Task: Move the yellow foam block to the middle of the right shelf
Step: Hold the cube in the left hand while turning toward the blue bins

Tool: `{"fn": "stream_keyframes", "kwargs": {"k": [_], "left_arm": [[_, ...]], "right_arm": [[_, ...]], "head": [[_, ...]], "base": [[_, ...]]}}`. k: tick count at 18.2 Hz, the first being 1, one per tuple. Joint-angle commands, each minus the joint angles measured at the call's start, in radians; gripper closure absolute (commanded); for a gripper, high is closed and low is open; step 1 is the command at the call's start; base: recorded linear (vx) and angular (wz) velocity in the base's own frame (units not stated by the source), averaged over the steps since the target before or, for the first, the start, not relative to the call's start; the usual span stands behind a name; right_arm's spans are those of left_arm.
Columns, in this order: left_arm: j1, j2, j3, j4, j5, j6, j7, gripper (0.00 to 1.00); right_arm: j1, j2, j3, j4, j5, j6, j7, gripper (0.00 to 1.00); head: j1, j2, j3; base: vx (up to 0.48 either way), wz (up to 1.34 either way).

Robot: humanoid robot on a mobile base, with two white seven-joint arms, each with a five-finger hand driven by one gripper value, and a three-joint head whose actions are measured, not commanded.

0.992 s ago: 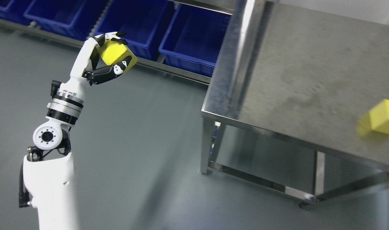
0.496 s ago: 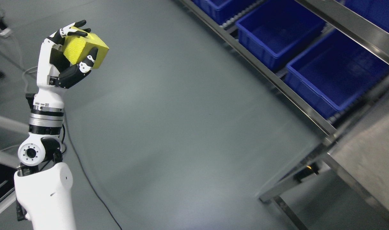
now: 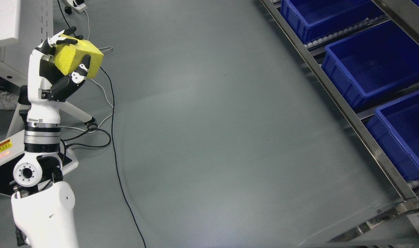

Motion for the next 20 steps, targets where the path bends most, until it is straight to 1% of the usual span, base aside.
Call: {"fn": "stream_keyframes", "kwargs": {"k": [1, 5, 12, 20], "left_arm": [[0.004, 0.014, 0.026, 0.001, 0.009, 0.0, 0.0, 1.0], [0.004, 0.014, 0.024, 0.001, 0.009, 0.003, 0.0, 1.0], [-0.007, 0.014, 0.014, 0.001, 0.008, 0.006, -0.001, 1.0], [-0.003, 0.014, 0.012, 0.001, 0.003, 0.009, -0.001, 1.0]], "right_arm": [[0.002, -0.017, 0.0, -0.017, 0.003, -0.001, 0.0, 0.0], [0.002, -0.017, 0.0, -0.017, 0.003, -0.001, 0.0, 0.0], [0.002, -0.017, 0.0, -0.017, 0.003, -0.001, 0.0, 0.0], [0.002, -0.017, 0.0, -0.017, 0.003, -0.003, 0.0, 0.0]], "head": [[0.0, 0.0, 0.0], [0.0, 0.0, 0.0], [0.0, 0.0, 0.0], [0.0, 0.0, 0.0]], "base": [[0.182, 0.12], [0.231, 0.01], [0.372, -0.1], [0.581, -0.16]]}}
